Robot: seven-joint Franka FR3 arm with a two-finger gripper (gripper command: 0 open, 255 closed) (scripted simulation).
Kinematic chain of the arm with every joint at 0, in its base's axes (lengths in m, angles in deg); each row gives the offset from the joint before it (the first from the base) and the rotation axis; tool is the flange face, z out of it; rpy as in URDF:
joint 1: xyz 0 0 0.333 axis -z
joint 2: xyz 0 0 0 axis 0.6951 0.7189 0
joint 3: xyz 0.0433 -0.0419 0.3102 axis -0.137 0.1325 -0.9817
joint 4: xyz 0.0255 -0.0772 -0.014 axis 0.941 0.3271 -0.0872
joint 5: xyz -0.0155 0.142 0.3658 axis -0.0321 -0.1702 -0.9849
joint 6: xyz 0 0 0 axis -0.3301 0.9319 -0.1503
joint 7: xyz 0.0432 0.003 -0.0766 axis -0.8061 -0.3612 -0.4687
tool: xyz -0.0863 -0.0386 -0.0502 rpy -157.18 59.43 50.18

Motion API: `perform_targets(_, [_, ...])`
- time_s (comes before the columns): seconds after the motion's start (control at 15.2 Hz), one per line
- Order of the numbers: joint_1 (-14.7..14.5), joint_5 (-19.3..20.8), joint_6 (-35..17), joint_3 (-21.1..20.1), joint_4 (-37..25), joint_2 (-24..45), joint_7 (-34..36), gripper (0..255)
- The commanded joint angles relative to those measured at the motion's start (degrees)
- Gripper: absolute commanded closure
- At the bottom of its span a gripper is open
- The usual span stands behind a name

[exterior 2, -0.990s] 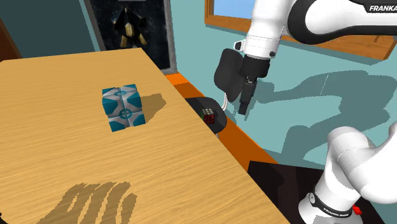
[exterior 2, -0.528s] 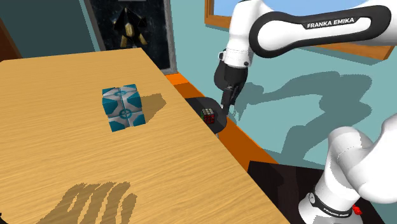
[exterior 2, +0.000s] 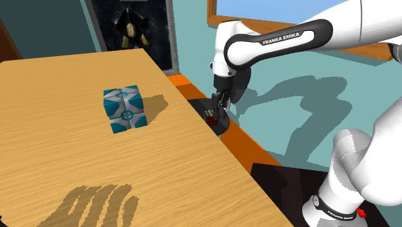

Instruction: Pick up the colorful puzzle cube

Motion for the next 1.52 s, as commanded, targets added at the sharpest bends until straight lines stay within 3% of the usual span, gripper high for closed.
perform_targets(0.0, [0.52,-0.54,-1.55,1.32,-2.12,4.32,-1.31,0])
perform_targets(0.4, [2.47,-3.05,-3.96,4.07,-9.30,15.94,-4.66,0])
perform_targets(0.99, [2.64,-4.09,-9.46,4.00,-5.72,18.05,-5.52,0])
perform_targets(1.06, [2.75,-4.25,-9.35,4.06,-6.17,18.42,-5.76,255])
perform_targets(1.45, [2.79,-4.24,-9.24,4.10,-6.28,18.44,-5.83,255])
